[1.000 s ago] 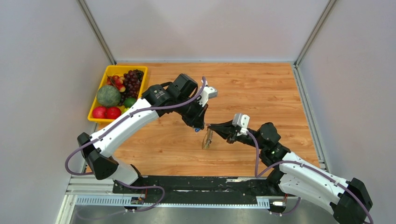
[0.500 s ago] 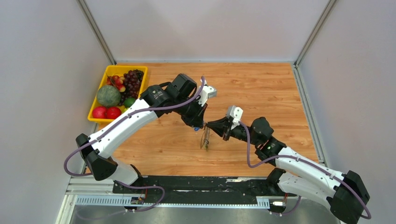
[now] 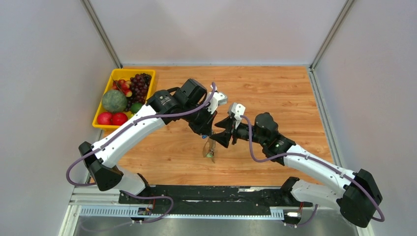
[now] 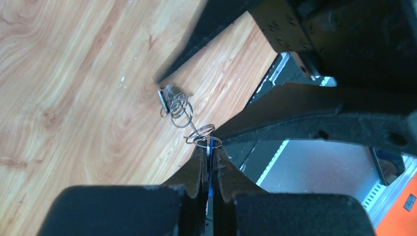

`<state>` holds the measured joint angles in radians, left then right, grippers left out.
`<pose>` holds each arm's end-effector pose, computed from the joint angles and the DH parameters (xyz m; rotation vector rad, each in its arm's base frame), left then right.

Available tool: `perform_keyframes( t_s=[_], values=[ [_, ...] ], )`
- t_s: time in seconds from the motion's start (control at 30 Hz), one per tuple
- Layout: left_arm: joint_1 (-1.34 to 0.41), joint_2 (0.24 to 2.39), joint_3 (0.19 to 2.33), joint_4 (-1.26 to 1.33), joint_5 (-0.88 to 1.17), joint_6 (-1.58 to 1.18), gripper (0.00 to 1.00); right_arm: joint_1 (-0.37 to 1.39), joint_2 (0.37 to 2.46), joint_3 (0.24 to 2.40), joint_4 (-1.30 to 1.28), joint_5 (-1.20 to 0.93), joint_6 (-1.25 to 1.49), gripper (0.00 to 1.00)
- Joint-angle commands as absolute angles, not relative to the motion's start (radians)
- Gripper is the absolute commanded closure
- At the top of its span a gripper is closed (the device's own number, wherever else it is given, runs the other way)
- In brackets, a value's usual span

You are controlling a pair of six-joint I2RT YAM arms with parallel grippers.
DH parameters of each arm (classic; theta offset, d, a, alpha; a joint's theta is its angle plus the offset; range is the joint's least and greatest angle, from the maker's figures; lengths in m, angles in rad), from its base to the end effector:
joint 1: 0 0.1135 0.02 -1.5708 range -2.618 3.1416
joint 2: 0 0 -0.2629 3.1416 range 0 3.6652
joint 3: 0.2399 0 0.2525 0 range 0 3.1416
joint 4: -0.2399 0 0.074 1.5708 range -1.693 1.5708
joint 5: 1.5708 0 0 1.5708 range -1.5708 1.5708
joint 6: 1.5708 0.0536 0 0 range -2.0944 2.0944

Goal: Remove the keys from the keyring

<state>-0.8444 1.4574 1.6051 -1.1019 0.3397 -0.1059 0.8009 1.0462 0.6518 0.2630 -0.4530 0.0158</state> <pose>0.1833 -0.2332 0.3685 1.0857 2.4065 -0.7861 0.1634 0.2023 0.2862 -0.9989 1.4859 0.9821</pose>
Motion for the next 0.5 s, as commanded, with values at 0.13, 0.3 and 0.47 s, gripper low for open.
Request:
perform_keyframes(
  t_s=[0.13, 0.3, 0.47],
  values=[
    [-0.851, 1.411, 1.63, -1.01, 0.372, -0.077, 1.0, 0.803, 0.866, 0.542, 0.316, -0.432, -0.054, 0.28],
    [-0.851, 1.414, 1.648, -1.032, 0.397, -0.057, 1.0, 0.804, 0.757, 0.436, 0.41, -0.46, -0.156, 0.42],
    [-0.851, 1.422, 1.671, -1.046, 0.421, -0.044, 1.0, 0.803, 0.747, 0.413, 0.473, -0.49, -0.192, 0.61]
  ],
)
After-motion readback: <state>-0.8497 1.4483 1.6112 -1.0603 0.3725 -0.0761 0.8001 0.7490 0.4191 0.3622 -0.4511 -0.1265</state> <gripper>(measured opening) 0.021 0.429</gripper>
